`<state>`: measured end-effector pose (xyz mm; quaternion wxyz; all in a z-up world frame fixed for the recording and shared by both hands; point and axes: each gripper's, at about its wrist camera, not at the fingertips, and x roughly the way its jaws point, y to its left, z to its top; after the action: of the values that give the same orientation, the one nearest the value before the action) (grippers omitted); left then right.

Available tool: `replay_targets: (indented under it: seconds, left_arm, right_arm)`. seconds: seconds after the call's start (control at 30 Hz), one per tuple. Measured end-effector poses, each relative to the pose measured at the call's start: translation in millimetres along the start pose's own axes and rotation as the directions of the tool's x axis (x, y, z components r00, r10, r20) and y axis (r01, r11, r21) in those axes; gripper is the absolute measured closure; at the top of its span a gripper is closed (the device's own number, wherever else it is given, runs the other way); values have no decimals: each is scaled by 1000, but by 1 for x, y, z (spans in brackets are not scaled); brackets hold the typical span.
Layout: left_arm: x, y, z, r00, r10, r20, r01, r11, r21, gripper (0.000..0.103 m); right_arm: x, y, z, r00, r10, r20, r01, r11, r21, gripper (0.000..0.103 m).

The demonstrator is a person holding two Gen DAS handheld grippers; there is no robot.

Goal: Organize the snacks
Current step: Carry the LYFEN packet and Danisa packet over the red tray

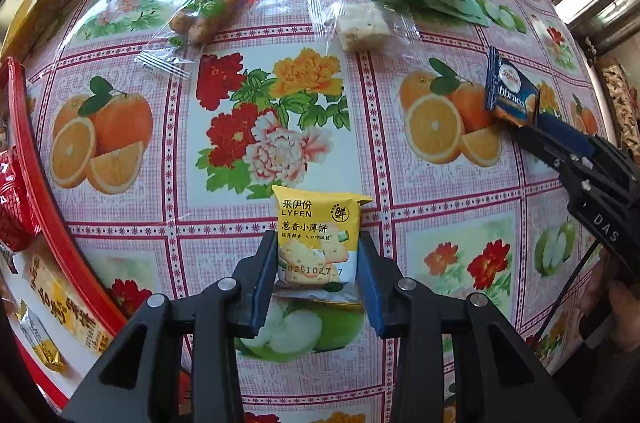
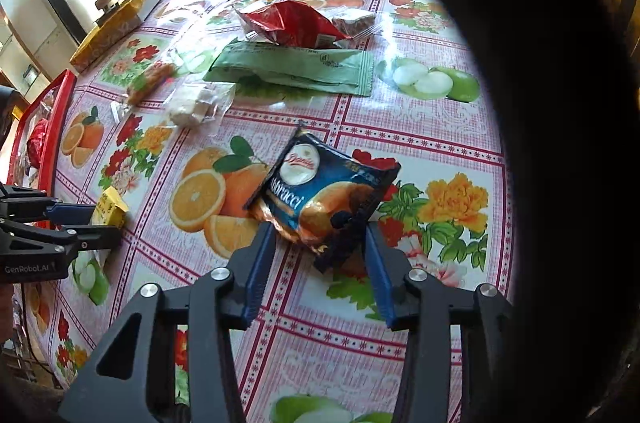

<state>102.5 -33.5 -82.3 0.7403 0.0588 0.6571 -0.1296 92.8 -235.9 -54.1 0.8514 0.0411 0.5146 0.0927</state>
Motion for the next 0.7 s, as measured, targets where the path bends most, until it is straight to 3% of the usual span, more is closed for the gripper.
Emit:
replay_targets:
  seconds: [0.1, 0.17, 0.2, 0.3, 0.4, 0.53, 0.63, 0.7]
  left_arm:
    - [-1, -1, -9, 1000, -11, 3, 11, 1000, -15, 65]
    - [-1, 5, -12, 1000, -21, -3, 21, 999, -31, 65]
    - [-1, 6, -12, 1000, -29, -5, 29, 999, -42, 65]
    - [-2, 12, -15, 999, -49, -3, 49, 997, -65, 65]
    - [-4, 30, -4, 998, -55, -4, 55, 996, -72, 65]
    - [-6, 37, -8, 999, -54, 6, 54, 996, -75, 65]
    - [-11, 39, 1, 999, -47, 28, 49, 996, -77, 65]
    - [-21, 34, -12, 998, -40, 49, 43, 997, -69, 65]
  right_arm:
    - [-14, -5, 9, 998, -18, 67, 18, 1000, 3, 46]
    - [-6, 0, 22, 999, 18, 27, -17, 998, -55, 19]
    - [4, 5, 27, 1000, -1, -17, 0, 996, -94, 19]
    - [25, 20, 32, 997, -55, -47, 42, 971, -236, 19]
    - [41, 26, 32, 994, -59, -93, 30, 958, -286, 22]
    - [33, 23, 37, 994, -52, -92, 29, 971, -238, 50]
    - [27, 22, 32, 994, -47, -101, 26, 979, -201, 53]
    - [20, 21, 23, 994, -43, -97, 26, 986, -166, 53]
